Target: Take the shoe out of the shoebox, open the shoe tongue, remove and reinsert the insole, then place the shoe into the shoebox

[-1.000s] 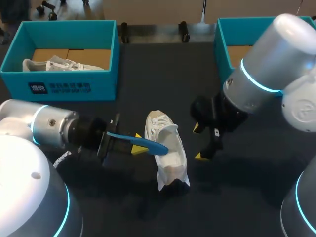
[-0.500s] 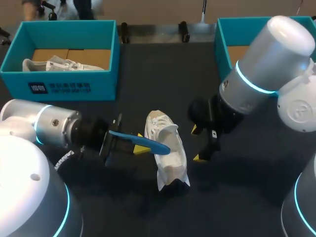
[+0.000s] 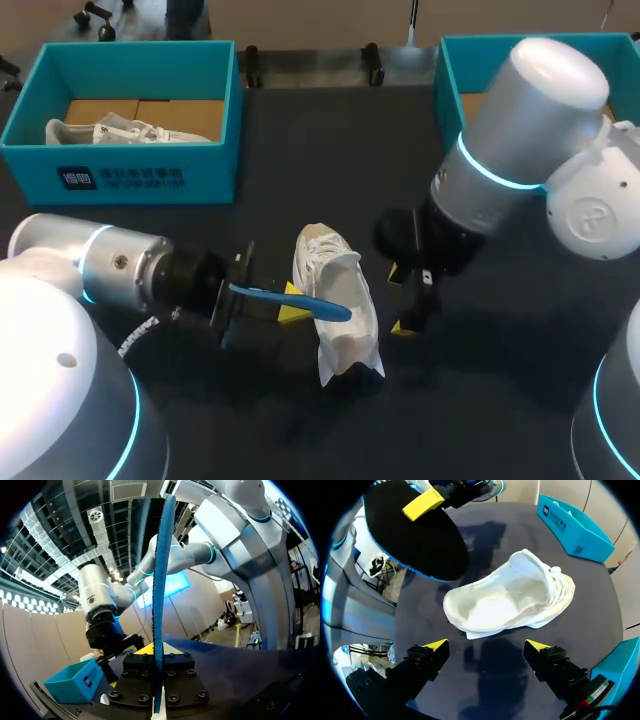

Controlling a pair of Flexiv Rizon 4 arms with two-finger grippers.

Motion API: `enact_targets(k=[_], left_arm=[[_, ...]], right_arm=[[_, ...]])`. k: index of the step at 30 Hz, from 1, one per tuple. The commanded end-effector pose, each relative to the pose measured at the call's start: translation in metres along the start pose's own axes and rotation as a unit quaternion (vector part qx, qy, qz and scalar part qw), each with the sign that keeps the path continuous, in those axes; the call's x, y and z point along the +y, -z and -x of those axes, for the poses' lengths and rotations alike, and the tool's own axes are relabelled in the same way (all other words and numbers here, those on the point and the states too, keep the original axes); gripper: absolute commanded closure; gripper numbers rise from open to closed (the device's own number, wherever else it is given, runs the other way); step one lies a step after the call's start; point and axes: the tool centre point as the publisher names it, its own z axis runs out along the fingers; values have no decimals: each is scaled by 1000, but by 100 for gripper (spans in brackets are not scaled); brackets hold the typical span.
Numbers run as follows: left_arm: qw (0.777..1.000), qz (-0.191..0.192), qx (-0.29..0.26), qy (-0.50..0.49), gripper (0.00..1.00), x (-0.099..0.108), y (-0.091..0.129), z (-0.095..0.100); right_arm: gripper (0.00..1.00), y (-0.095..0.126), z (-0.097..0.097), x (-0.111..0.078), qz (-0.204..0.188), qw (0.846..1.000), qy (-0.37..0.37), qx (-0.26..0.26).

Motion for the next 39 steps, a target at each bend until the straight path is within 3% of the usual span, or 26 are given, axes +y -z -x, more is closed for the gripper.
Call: enact_targets(k=[1,13,18,39], left_arm=[[1000,1,-1,0,100,0,-1,-1],[1000,1,-1,0,100,0,-1,-1],[1000,15,-2,4,100,10,-6,-1],[1000,-15,11,-2,100,31,-10,-3]], right_arm=[[0,-3,2,5,-6,1000,-1,1],[0,-3,2,5,-6,1000,-1,1],[0,-3,2,5,-6,1000,-1,1],[0,-3,2,5,-6,1000,-1,1]])
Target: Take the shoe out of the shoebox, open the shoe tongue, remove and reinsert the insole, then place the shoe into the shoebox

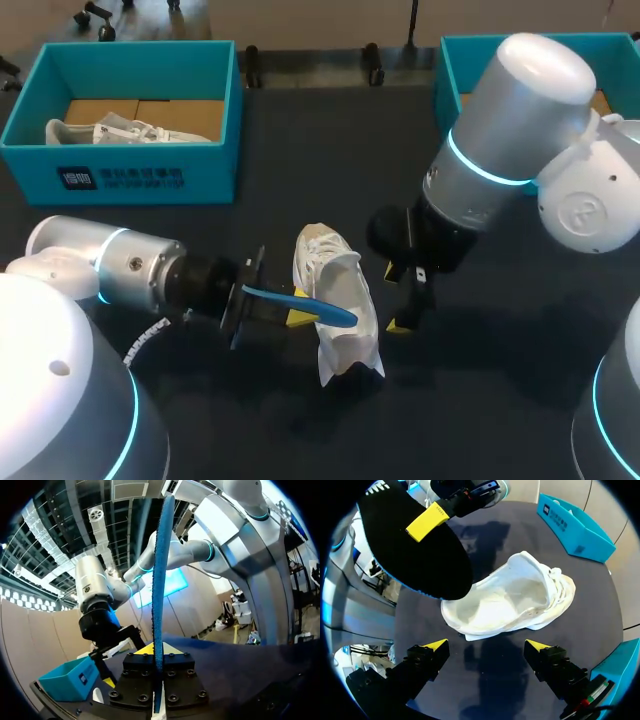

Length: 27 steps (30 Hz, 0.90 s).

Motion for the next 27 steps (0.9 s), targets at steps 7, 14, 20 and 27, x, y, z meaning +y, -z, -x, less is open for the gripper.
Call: enact_targets(k=[7,14,20,27], left_arm=[[999,-8,-22,-39,100,11,-12,-10],[998,4,-46,-49,100,18,-14,-7],[997,14,-63,-51,100,22,-14,-4],[996,28,-74,-52,100,29,-18,-2]], right_arm=[[0,-1,-1,0,-1,1000,0,-1],[0,-1,-1,0,-1,1000,0,-1],[0,-1,-1,0,-1,1000,0,-1],[0,-1,-1,0,-1,1000,0,-1]])
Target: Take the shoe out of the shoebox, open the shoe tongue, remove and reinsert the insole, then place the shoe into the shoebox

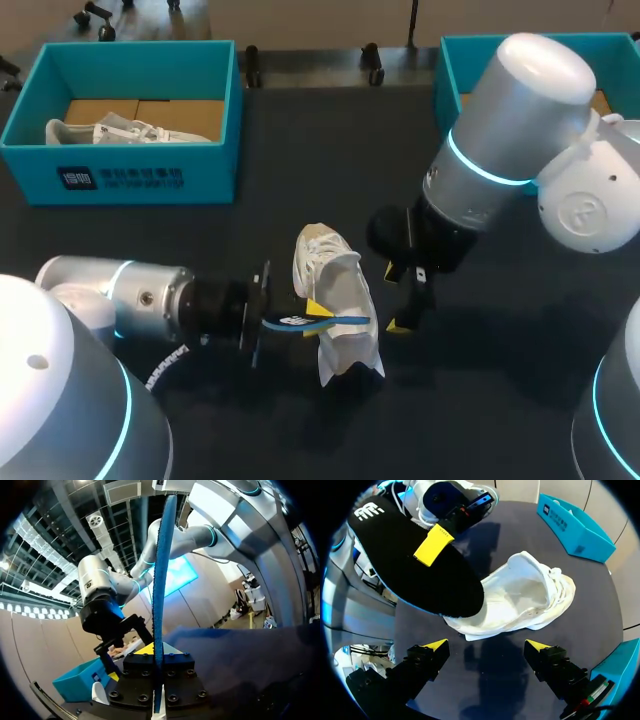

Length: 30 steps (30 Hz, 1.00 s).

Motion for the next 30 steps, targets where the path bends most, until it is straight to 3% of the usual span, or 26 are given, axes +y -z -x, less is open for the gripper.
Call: enact_targets(k=[1,30], left_arm=[[1000,8,-7,0,100,3,-6,-3],[996,65,-61,6,100,38,-10,5]], right_arm=[[0,-1,-1,0,-1,1000,0,-1],[0,-1,-1,0,-1,1000,0,-1]])
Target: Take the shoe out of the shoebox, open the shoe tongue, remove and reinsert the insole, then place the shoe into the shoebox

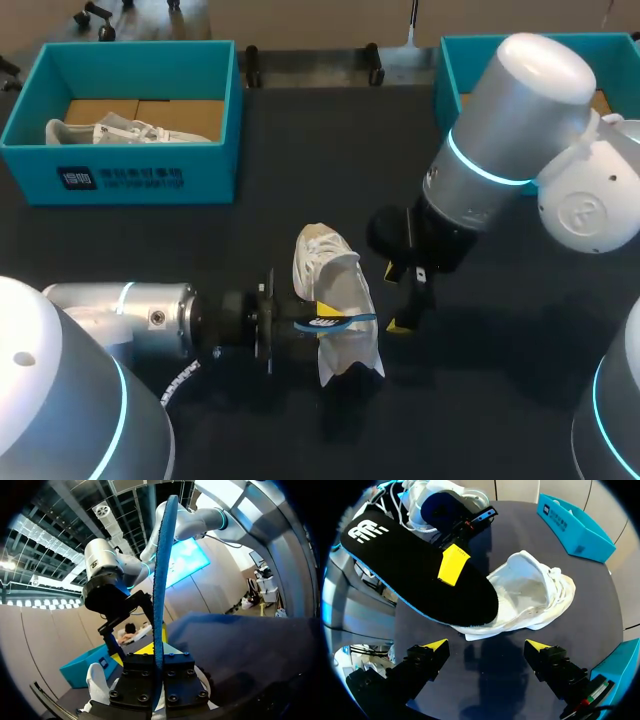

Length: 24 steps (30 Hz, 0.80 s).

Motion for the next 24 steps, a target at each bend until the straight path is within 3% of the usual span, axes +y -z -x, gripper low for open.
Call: enact_targets(k=[1,24], left_arm=[[1000,5,-5,2,100,5,-6,1],[995,93,-35,-9,100,54,-9,17]], right_arm=[[0,-1,-1,0,-1,1000,0,-1],[0,-1,-1,0,-1,1000,0,-1]])
